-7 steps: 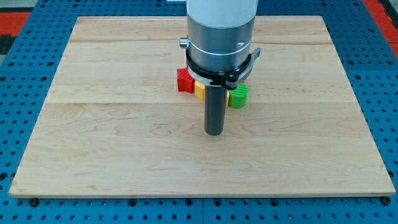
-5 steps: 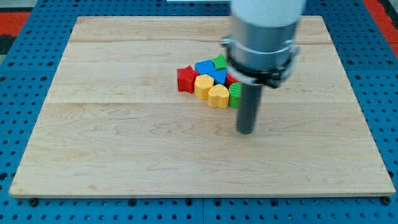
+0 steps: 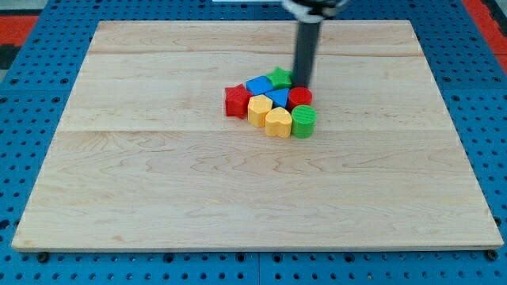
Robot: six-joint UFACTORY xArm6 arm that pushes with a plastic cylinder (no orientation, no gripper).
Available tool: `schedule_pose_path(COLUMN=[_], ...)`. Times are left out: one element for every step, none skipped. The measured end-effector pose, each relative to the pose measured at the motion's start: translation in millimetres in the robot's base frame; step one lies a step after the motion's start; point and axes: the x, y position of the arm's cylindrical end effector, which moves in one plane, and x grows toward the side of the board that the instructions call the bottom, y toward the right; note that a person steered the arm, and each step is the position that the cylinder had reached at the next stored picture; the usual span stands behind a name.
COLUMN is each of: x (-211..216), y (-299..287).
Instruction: Push the blue cube along with the red star to the bottom left corner
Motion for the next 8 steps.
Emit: schedule_pose_path(x=[11.5, -21.2, -19.9, 0.9, 25.1, 30.1, 17.9, 34.9], y=[-73.3, -29.6, -55.2, -111.6, -145.0, -139.0, -121.6, -130.4])
